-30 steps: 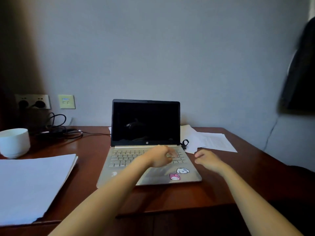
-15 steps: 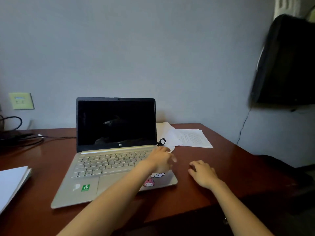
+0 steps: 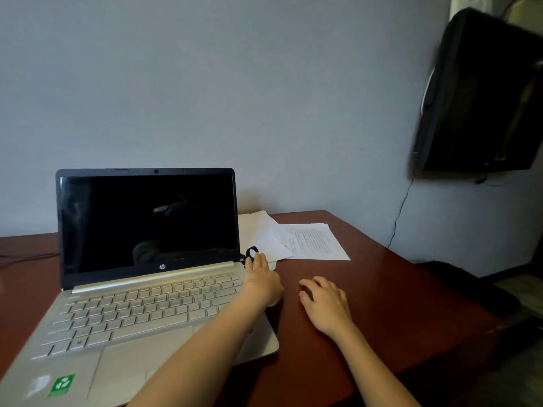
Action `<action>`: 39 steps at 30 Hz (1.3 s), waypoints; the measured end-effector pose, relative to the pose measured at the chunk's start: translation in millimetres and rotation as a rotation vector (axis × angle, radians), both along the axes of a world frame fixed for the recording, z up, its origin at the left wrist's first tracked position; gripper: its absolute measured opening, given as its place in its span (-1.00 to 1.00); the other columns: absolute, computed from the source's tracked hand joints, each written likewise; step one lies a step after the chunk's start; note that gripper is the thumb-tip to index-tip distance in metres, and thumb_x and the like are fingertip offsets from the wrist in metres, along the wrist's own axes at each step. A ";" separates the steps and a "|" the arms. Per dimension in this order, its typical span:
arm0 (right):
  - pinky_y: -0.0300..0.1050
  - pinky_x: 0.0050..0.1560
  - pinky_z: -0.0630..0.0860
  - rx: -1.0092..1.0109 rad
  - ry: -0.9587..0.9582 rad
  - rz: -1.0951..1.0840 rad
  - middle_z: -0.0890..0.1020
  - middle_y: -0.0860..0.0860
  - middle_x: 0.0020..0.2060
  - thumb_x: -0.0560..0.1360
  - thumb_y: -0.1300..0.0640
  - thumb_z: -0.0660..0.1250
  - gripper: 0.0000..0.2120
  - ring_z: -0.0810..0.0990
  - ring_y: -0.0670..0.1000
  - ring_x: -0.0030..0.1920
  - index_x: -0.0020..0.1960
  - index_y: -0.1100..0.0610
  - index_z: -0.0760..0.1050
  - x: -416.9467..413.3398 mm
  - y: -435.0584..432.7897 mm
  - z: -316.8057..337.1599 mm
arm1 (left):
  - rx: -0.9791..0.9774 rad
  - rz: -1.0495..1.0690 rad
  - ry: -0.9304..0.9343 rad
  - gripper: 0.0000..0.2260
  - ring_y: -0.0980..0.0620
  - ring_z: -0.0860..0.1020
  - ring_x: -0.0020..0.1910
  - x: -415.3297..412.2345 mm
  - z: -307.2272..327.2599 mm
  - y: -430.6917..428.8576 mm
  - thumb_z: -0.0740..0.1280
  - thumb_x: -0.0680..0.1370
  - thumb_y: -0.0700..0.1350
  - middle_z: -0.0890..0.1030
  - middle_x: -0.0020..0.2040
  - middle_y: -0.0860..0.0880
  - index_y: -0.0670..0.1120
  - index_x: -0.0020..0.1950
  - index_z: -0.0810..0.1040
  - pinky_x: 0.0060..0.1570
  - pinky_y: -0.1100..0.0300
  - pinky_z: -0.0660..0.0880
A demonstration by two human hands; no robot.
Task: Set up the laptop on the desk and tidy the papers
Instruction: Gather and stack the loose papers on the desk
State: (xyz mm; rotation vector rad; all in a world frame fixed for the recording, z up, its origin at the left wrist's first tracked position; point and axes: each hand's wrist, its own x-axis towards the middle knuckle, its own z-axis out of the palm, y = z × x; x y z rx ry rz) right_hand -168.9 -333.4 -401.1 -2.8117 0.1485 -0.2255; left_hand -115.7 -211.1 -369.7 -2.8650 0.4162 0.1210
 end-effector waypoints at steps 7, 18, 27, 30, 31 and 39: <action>-0.03 0.46 0.06 0.028 -0.014 -0.015 0.29 -0.03 0.42 0.62 -0.02 0.01 -0.63 0.18 -0.01 0.46 0.41 -0.07 0.29 20.2 -7.9 -1.8 | 0.085 0.153 -0.034 -0.57 -0.27 0.00 0.50 31.3 -15.4 -19.9 -0.03 0.64 -0.15 0.01 0.51 -0.31 -0.25 0.50 0.14 0.46 -0.12 -0.06; -0.03 0.44 0.07 0.054 -0.015 -0.058 0.32 -0.04 0.40 0.61 -0.02 0.05 -0.63 0.24 -0.01 0.42 0.39 -0.05 0.32 52.1 -16.2 1.0 | 0.039 0.006 -0.178 -0.66 -0.18 0.31 0.33 42.5 -29.4 -17.4 0.03 0.60 -0.21 0.36 0.32 -0.21 -0.13 0.30 0.47 0.38 -0.23 0.04; 0.03 0.45 0.08 0.020 -0.012 -0.113 0.29 0.04 0.42 0.62 -0.01 0.00 -0.61 0.19 0.04 0.45 0.42 -0.04 0.29 80.6 -17.2 -0.7 | 0.216 0.057 -0.344 -0.61 -0.29 0.22 0.39 59.6 -23.7 -27.1 -0.05 0.65 -0.12 0.27 0.38 -0.31 -0.24 0.40 0.33 0.41 -0.21 0.01; 0.04 0.44 0.10 0.018 -0.036 -0.130 0.24 0.06 0.44 0.62 0.00 0.01 -0.64 0.15 0.06 0.46 0.38 -0.06 0.33 90.7 -19.3 -1.9 | 0.325 0.009 -0.380 -0.63 -0.28 0.24 0.39 75.4 -17.2 -36.0 0.00 0.65 -0.11 0.29 0.37 -0.31 -0.23 0.41 0.30 0.41 -0.20 0.04; 0.03 0.43 0.11 0.020 -0.046 -0.126 0.25 0.06 0.43 0.62 0.00 0.01 -0.65 0.16 0.06 0.45 0.37 -0.06 0.35 94.0 -20.3 -2.1 | 0.349 -0.011 -0.376 -0.65 -0.27 0.29 0.36 80.9 -15.3 -38.9 0.04 0.65 -0.13 0.35 0.34 -0.28 -0.21 0.38 0.34 0.41 -0.19 0.07; -0.09 0.36 0.22 0.029 -0.192 -0.114 0.38 0.02 0.33 0.61 0.05 0.07 -0.68 0.31 0.01 0.35 0.29 0.04 0.46 116.9 -26.7 -0.1 | 0.139 -0.063 -0.273 -0.71 -0.07 0.52 0.21 114.4 -17.4 -49.6 0.16 0.58 -0.31 0.54 0.23 -0.05 -0.13 0.27 0.45 0.18 0.09 0.41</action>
